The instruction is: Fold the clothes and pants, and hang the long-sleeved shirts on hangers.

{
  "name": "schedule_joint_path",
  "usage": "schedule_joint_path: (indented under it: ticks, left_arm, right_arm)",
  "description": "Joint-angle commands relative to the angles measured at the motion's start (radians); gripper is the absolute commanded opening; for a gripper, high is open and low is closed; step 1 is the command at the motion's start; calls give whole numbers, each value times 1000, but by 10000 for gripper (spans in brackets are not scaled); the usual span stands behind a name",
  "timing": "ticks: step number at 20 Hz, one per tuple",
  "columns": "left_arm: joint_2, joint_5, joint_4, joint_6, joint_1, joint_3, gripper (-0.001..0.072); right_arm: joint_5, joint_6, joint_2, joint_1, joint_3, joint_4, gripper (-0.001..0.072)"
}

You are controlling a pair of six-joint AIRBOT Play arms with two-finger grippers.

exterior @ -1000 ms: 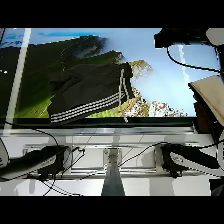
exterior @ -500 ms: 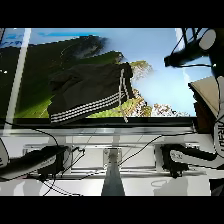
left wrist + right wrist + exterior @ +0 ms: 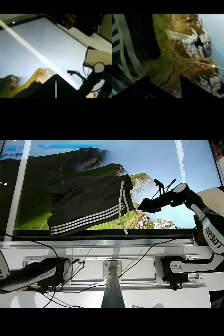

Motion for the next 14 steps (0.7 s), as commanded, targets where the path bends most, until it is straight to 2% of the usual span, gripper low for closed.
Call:
schedule_joint_path:
  ticks: [1,3,4,5,7,8,9,11,12,14]
  left_arm:
    - [1,-41,142,-8,36,1,7]
    - [1,-110,286,-42,87,1,6]
    - [1,-150,405,-56,114,1,6]
    - [-1,-203,605,-92,138,0,6]
    - [-27,-354,1032,-253,179,0,6]
    - [-45,-434,1133,-299,213,-5,7]
    - [-49,-451,1080,-318,275,-29,7]
    - [-54,-572,918,-314,387,-108,7]
    - [-53,-638,867,-311,442,-169,6]
    - [-24,-658,739,-315,540,-330,6]
  right_arm:
    - [-105,-6,-69,64,-35,193,454]
    - [-130,-31,-82,67,-35,258,454]
    - [-146,-31,-84,67,-32,259,452]
    - [-152,-31,-89,70,-24,264,452]
    - [-175,-32,-95,81,2,257,450]
    - [-181,-32,-95,84,15,253,446]
    - [-179,-34,-95,84,29,251,430]
    - [-172,-43,-95,84,50,228,255]
    - [-176,-51,-95,83,52,226,220]
    - [-181,-97,-95,84,52,226,158]
